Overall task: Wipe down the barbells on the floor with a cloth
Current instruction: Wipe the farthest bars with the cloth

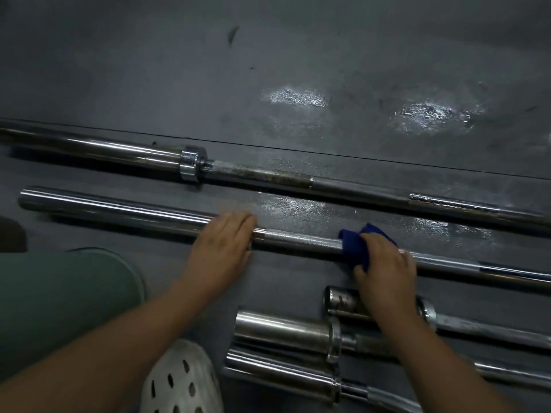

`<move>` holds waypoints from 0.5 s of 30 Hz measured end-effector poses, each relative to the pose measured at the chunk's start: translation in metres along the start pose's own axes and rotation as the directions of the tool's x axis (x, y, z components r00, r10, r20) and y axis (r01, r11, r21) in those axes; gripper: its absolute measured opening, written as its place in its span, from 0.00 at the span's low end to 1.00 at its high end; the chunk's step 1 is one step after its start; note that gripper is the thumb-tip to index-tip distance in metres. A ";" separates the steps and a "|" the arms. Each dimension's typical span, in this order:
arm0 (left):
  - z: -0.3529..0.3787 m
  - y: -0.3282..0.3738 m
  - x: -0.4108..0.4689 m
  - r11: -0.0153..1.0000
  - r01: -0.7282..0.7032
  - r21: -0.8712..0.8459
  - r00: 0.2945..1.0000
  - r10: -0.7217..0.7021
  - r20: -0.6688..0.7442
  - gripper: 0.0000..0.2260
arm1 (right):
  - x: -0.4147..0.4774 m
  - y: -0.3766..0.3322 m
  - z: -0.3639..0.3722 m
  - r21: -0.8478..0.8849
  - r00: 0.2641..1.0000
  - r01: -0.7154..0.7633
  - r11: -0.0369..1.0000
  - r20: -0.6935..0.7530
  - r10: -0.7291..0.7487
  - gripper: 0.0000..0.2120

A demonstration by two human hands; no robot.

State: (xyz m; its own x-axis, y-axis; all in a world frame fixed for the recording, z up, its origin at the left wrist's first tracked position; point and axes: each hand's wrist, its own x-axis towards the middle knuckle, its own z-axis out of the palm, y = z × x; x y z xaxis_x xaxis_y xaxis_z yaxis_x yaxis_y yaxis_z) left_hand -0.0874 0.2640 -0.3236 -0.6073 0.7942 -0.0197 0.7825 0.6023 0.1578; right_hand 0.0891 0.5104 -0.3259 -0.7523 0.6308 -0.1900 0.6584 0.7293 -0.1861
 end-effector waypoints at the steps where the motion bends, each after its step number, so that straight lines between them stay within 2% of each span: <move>1: 0.005 0.005 -0.008 1.000 0.025 0.001 1.000 -0.025 -0.008 0.31 | -0.004 -0.001 0.006 -0.014 1.000 -0.018 1.000 -0.016 0.018 0.34; 3: 0.013 0.006 -0.011 0.998 0.019 0.064 0.998 -0.023 0.065 0.39 | -0.004 -0.007 0.015 -0.065 0.999 0.000 0.998 -0.036 -0.002 0.34; 5: 0.014 -0.001 0.000 0.996 -0.005 0.094 0.991 -0.008 0.136 0.45 | 0.008 -0.010 0.012 -0.106 1.000 0.001 0.994 -0.029 -0.004 0.29; 7: 0.011 -0.004 0.015 0.996 0.017 0.090 0.987 -0.031 0.157 0.45 | 0.026 -0.013 0.006 -0.127 0.999 -0.044 0.991 -0.002 0.044 0.22; 9: 0.009 -0.003 0.032 0.995 0.050 0.082 0.990 -0.061 0.131 0.44 | 0.036 -0.029 0.005 -0.034 0.999 -0.034 0.999 -0.042 0.032 0.16; 11: 0.012 -0.003 0.040 0.996 0.064 0.055 0.996 -0.068 0.063 0.43 | 0.032 -0.071 0.015 0.094 0.981 0.175 0.980 -0.097 -0.166 0.18; 13: 0.018 -0.004 0.039 0.999 0.047 0.016 0.999 -0.047 -0.010 0.42 | 0.020 -0.123 0.030 0.184 0.934 0.356 0.916 -0.059 -0.352 0.23; 15: 0.021 -0.005 0.033 1.000 0.020 -0.012 0.999 -0.020 -0.050 0.40 | 0.013 -0.153 0.034 0.233 0.913 0.396 0.888 -0.002 -0.407 0.28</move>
State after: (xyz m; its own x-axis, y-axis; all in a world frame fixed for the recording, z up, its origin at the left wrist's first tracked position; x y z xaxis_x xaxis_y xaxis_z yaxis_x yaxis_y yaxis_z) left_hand -0.1083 0.2888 -0.3461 -0.6293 0.7768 0.0261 0.7685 0.6169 0.1697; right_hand -0.0207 0.3978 -0.3330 -0.9553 0.2798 -0.0957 0.2914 0.8361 -0.4648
